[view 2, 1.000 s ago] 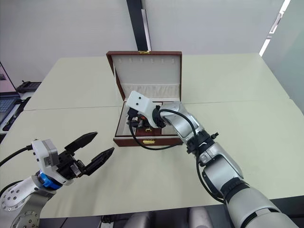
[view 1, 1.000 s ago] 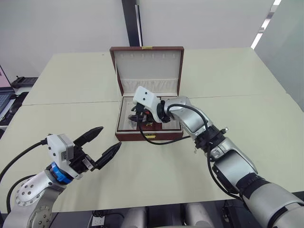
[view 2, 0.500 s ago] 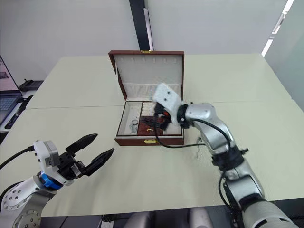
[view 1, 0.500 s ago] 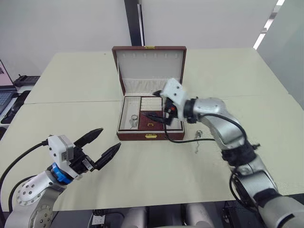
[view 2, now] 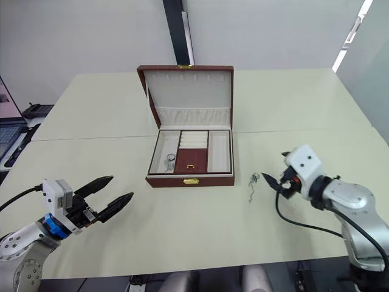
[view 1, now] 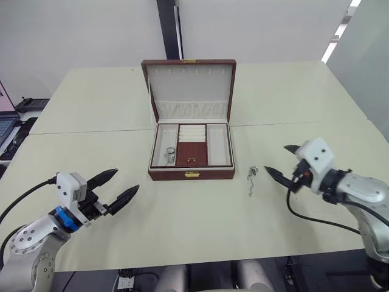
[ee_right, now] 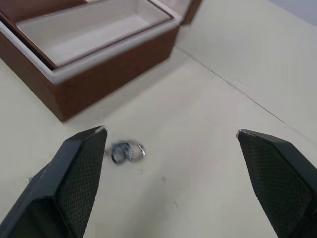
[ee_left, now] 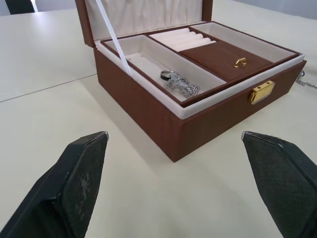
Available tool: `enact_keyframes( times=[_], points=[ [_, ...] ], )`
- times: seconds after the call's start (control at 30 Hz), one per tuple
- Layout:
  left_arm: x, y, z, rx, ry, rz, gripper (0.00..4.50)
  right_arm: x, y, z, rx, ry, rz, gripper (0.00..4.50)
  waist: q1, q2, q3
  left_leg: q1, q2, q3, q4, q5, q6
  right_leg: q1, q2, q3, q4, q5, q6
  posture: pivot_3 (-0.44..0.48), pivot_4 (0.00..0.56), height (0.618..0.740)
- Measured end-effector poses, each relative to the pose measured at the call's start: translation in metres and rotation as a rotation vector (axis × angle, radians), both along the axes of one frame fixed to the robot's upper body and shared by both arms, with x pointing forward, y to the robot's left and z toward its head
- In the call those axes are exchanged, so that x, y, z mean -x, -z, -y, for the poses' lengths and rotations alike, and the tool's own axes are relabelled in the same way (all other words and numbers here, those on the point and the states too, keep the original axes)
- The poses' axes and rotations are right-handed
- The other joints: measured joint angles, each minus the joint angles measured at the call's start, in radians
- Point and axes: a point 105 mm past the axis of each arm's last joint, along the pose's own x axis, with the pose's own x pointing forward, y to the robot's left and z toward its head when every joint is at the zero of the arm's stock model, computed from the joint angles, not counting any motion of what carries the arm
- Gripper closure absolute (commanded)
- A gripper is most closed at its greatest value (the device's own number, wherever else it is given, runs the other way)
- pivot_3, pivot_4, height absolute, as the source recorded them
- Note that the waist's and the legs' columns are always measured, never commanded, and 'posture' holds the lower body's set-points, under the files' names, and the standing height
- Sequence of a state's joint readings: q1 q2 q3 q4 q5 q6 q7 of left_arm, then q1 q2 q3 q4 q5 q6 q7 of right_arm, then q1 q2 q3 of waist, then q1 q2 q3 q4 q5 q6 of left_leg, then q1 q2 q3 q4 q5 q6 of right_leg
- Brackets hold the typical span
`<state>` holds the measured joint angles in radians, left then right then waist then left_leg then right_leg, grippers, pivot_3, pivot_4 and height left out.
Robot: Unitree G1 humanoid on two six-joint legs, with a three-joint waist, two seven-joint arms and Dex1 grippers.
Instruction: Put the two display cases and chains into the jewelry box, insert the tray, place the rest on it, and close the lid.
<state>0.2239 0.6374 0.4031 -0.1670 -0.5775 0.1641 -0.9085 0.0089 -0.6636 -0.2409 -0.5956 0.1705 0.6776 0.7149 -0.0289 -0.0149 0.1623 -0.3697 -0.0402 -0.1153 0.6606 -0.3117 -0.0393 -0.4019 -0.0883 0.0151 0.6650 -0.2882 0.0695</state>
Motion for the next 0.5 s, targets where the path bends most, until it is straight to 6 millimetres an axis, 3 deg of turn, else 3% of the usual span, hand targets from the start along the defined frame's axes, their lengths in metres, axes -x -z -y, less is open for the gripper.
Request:
enact_keyframes(
  times=[0.3,0.5],
  points=[
    [0.005,0.006,-0.006,-0.022,-0.001,-0.036,0.0,0.039,0.039,0.036,0.051,0.093,-0.106,0.05,0.0,0.0,0.0,0.008,0.001,0.001,0.0,-0.001,0.001,0.011,0.0,-0.001,-0.003,0.0,0.0,0.0,0.15,0.74],
    [0.011,0.01,-0.011,-0.031,-0.007,-0.059,0.0,0.046,0.047,0.045,0.036,0.124,-0.123,0.05,0.0,0.0,0.0,0.009,0.001,0.001,0.0,-0.001,0.001,0.013,0.0,-0.002,-0.003,0.0,0.0,0.0,0.15,0.74]
  ],
)
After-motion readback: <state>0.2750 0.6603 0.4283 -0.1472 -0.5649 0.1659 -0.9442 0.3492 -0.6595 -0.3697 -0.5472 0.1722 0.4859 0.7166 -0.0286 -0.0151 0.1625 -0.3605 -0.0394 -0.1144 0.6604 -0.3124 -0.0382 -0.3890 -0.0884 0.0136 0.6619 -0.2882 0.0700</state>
